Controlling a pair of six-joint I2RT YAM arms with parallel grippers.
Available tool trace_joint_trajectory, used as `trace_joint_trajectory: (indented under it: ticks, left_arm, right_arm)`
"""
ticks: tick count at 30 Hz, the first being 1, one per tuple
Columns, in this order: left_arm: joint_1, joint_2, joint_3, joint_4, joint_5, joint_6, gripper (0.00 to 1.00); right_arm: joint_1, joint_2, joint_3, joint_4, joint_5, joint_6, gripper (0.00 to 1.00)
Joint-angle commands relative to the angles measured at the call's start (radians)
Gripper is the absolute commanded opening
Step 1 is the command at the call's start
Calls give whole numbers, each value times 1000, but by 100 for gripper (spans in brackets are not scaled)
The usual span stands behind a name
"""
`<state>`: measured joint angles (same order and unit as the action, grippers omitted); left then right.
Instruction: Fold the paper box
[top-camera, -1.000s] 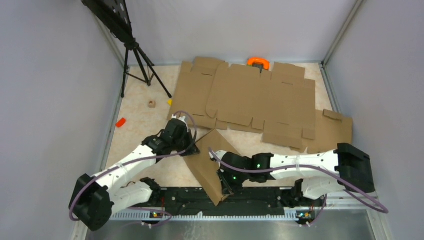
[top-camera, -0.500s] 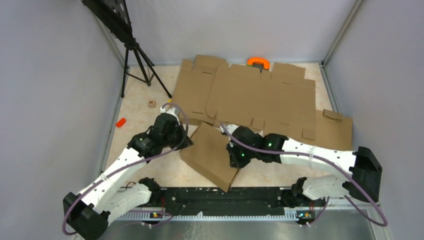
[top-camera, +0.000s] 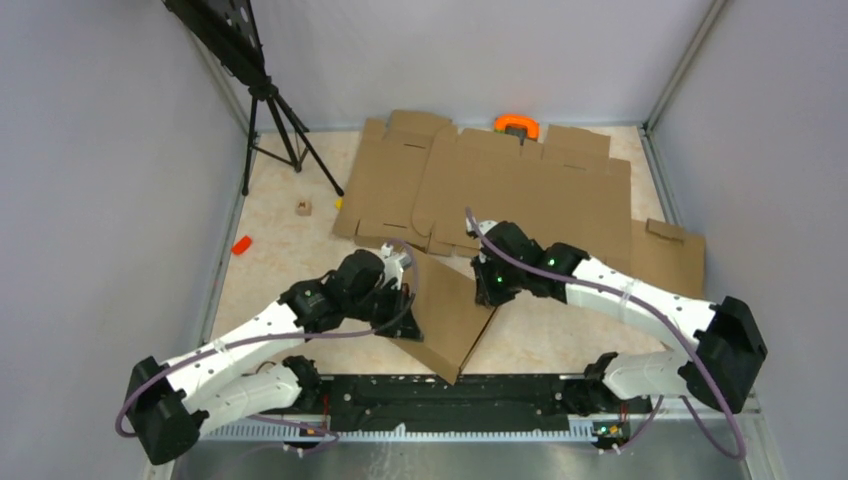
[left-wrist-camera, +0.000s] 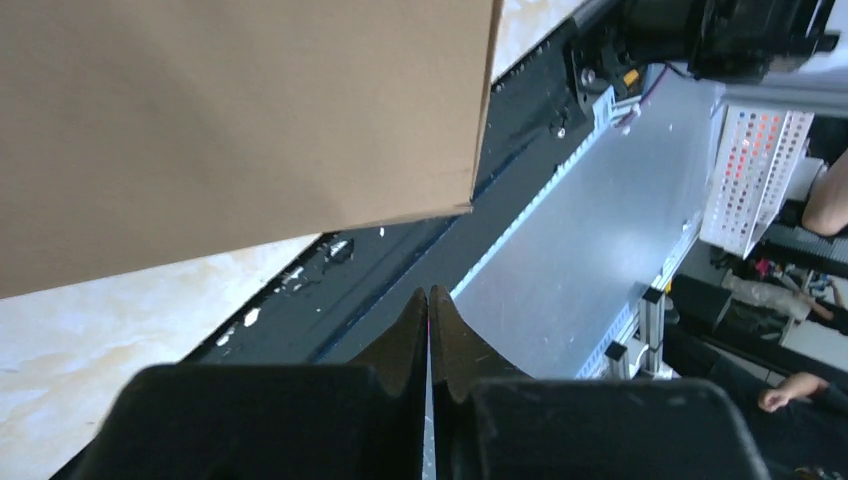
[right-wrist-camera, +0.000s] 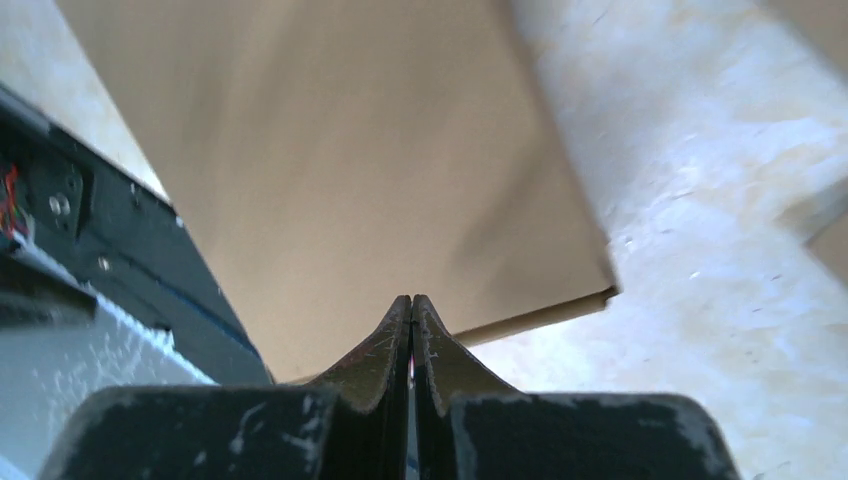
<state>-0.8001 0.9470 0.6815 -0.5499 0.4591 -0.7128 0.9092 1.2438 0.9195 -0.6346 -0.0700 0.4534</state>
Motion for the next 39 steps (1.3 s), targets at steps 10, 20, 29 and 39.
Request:
trace_joint_trajectory:
  ticks: [10,20,29,39]
  left_arm:
    - [-417,-47,-192,369,-385,-182,0]
    - [-472,177,-152,398,-504,-131,0]
    - [-485,238,-180,485,-572,-83,0]
    - [-485,273,-320,732,-736,-65,0]
  right_arm:
    - [-229,298,204,109,-27,-90,0]
    - [-234,471,223,176,-105,-110,0]
    - [-223,491,176,231,-247,-112,0]
    - [-150,458,37,316,-263,-25,0]
